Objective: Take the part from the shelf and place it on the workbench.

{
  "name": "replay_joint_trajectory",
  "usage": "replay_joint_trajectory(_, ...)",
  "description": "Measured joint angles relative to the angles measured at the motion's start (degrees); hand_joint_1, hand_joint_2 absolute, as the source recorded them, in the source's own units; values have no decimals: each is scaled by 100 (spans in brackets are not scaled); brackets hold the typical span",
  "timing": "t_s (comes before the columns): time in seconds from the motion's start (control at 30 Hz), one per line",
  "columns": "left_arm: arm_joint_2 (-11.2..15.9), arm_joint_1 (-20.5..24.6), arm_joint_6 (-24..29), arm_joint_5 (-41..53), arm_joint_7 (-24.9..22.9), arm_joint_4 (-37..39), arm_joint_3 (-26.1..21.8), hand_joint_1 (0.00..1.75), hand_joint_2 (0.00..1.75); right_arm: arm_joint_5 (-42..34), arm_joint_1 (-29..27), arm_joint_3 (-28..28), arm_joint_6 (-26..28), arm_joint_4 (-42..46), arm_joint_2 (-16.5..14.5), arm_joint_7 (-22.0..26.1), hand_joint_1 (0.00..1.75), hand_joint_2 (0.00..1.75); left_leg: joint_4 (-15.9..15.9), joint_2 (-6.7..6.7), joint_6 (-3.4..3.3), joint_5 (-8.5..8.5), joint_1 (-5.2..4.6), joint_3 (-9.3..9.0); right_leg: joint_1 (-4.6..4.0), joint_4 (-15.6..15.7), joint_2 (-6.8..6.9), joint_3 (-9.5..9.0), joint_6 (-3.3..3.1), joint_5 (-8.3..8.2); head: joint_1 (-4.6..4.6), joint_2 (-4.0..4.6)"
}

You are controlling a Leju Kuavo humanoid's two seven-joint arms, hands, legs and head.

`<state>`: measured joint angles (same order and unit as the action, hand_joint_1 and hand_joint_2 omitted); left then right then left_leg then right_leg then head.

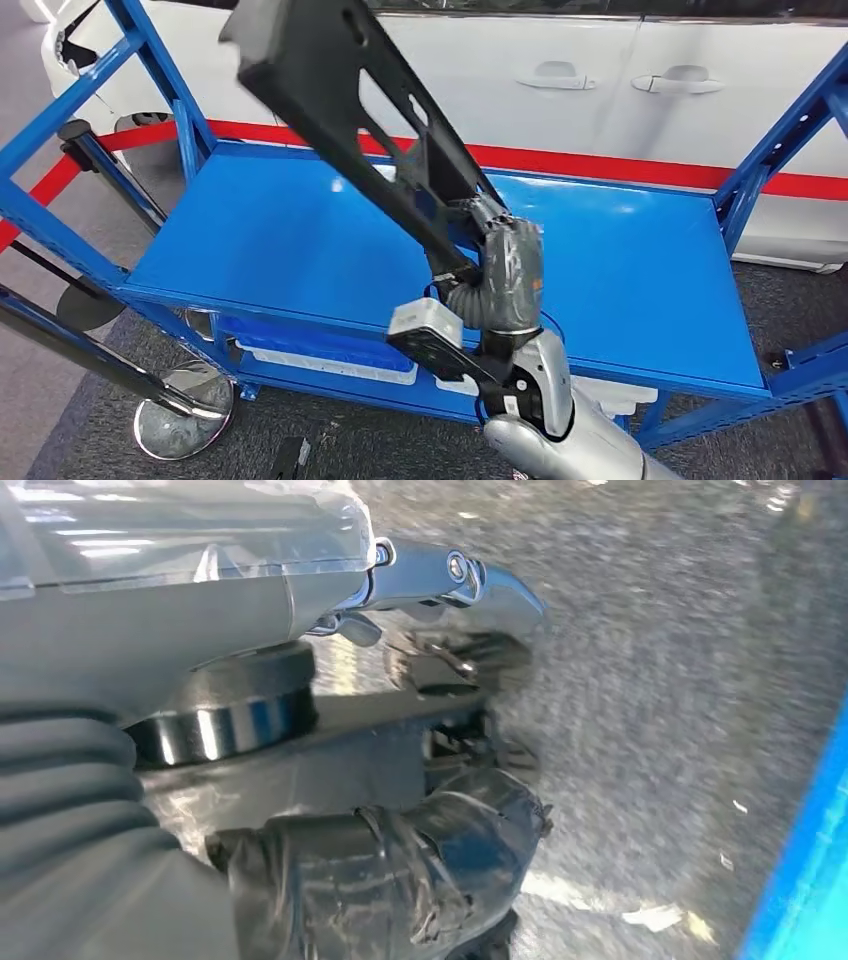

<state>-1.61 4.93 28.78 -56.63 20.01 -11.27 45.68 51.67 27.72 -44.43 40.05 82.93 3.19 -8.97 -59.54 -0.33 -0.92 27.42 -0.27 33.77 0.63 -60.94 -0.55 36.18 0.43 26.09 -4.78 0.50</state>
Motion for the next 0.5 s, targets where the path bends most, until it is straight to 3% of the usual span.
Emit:
replay_joint_trajectory(0.07, 11, -4, 83, 18, -84, 7, 1, 0, 175, -333, -199, 39, 17, 517, 66, 195, 175, 175, -56, 9, 38, 74, 9, 19, 12, 20, 0, -8, -70, -27, -6, 0)
replay_joint_trajectory(0.1, 16, -3, 103, 26, -103, 9, 2, 0, 175, -524, -282, 39, 19, 748, 93, 283, 175, 175, -194, 11, 64, 191, 16, 65, 23, 33, 6, -15, -98, -45, -18, 0)
replay_joint_trajectory(0.2, 21, 1, 107, 20, -111, 10, 2, 0, 175, -1208, -559, 39, 17, 1348, 156, 650, 175, 175, -1141, 14, 138, 753, 42, 423, 20, 41, 29, -7, -135, -66, -44, 0)
replay_joint_trajectory(0.27, 21, -2, 105, 14, -117, 10, 2, 0, 175, -1558, -748, 39, 16, 1666, 186, 887, 175, 175, -1531, 14, 146, 870, 46, 549, 5, 31, 38, 17, -148, -75, -44, 0)
replay_joint_trajectory(0.3, 21, -2, 105, 13, -122, 10, 2, 0, 175, -1669, -819, 39, 15, 1800, 197, 958, 175, 175, -1420, 13, 133, 776, 45, 466, -1, 26, 37, 29, -154, -82, -43, 0)
replay_joint_trajectory(0.37, 21, 9, 102, 12, -133, 10, 2, 0, 175, -1869, -911, 39, 14, 2041, 217, 1075, 175, 175, -689, 12, 81, 452, 36, 45, -6, 21, 28, 44, -156, -106, -43, 0)
replay_joint_trajectory(0.43, 22, 30, 84, 8, -148, 10, 2, 0, 175, -2174, -1019, 39, 13, 2264, 227, 1302, 175, 175, -57, 6, 33, 255, -4, -301, -12, 28, 25, 51, -120, -146, -40, 0)
replay_joint_trajectory(0.5, 23, 40, 57, 4, -180, 10, 2, 0, 175, -2602, -1192, 38, 13, 2447, 230, 1630, 175, 175, 96, -4, -4, 197, -50, -357, -5, 54, 34, 54, -53, -200, -37, 0)
